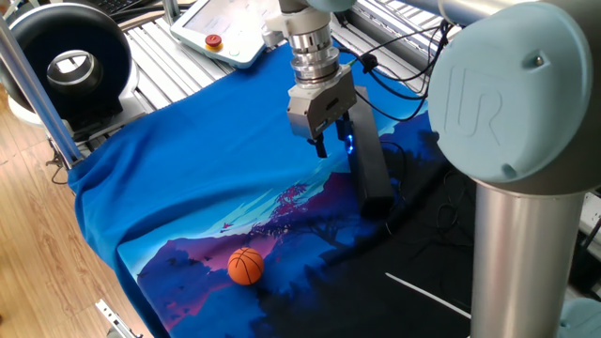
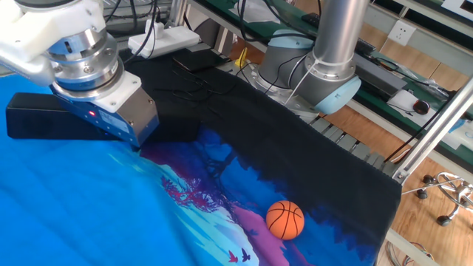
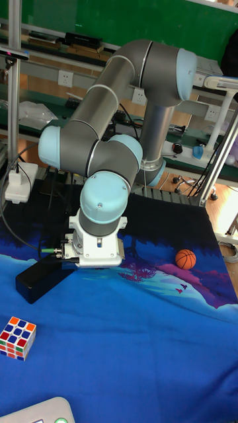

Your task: Turn the knob to decrease the volume of the speaker

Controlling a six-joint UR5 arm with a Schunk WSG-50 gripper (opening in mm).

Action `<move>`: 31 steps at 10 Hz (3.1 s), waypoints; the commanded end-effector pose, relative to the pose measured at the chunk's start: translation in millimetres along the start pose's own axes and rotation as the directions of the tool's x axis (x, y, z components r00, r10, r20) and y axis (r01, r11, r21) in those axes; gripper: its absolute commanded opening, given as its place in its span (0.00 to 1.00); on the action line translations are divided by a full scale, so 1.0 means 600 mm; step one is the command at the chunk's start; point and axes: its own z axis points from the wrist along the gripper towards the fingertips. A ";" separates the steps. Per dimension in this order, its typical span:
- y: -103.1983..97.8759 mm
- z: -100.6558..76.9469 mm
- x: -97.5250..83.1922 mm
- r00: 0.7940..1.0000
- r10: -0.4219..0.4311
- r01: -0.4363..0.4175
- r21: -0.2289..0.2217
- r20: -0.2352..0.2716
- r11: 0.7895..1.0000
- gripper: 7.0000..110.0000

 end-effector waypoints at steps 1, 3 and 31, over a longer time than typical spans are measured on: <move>0.006 0.004 -0.008 1.000 -0.001 0.001 -0.017 0.008 1.000 0.57; 0.008 0.012 -0.012 1.000 0.000 0.000 -0.021 0.012 1.000 0.57; 0.001 -0.019 0.027 0.995 0.032 -0.033 -0.011 -0.096 0.999 0.57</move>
